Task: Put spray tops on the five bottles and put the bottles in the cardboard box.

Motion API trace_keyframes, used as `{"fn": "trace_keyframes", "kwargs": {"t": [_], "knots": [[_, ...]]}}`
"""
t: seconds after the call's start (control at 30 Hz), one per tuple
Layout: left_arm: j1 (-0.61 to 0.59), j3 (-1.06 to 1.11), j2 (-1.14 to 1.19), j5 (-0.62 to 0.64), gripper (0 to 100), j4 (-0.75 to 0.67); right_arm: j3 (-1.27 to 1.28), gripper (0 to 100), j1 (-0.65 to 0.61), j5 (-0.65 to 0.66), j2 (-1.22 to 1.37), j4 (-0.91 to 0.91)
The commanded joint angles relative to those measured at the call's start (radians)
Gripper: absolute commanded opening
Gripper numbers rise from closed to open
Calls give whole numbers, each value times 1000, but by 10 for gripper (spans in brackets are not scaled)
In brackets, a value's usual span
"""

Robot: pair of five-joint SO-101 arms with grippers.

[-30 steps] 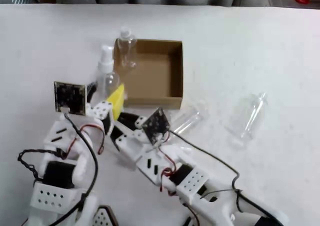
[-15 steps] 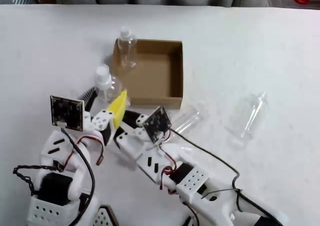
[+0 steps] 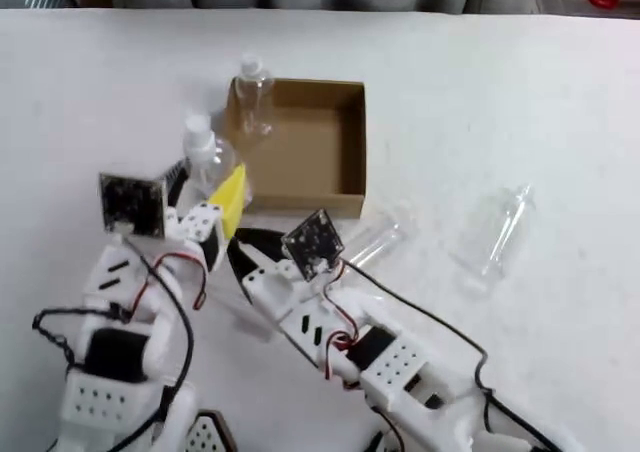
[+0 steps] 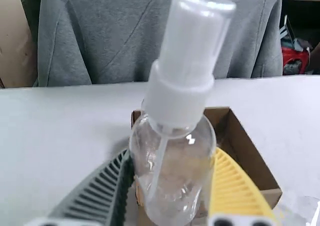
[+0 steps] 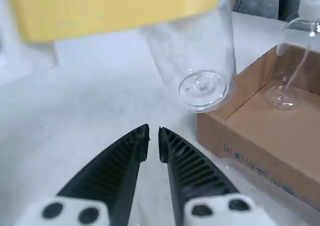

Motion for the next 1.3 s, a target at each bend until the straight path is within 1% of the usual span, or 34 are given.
{"fn": "trace_keyframes", "kwargs": {"t": [0.0,0.1,0.17,0.23,0.3,0.47,0.63,0.77,0.8,0.9,0.97,1.03,1.1,1.27], "knots": [[-39,-20,105,-11,23,-115,-6,15,13,12,-145,203],[-45,-20,143,-11,23,-172,-6,15,15,28,-263,398],[-39,-20,153,-9,23,-195,-6,15,24,83,-335,539],[-36,-20,159,-6,23,-218,-6,15,64,118,-404,661],[-36,-20,159,-5,23,-238,-6,15,133,146,-464,768],[-25,-20,160,-3,23,-262,-6,15,303,147,-562,937],[-2,-63,176,-3,23,-253,-5,15,377,147,-599,1055],[-7,-158,297,-3,23,-213,0,15,443,152,-598,1079],[-7,-186,334,-5,23,-201,11,16,464,176,-599,1079],[-10,-236,423,-5,23,-204,66,16,530,328,-599,1073],[-8,-253,458,-6,23,-206,106,16,570,396,-601,1067],[-2,-258,487,-8,23,-216,147,16,604,407,-601,1041],[-2,-252,513,-5,23,-270,196,17,627,407,-601,1006],[-2,-258,616,-9,23,-361,244,17,634,407,-601,958]]}}
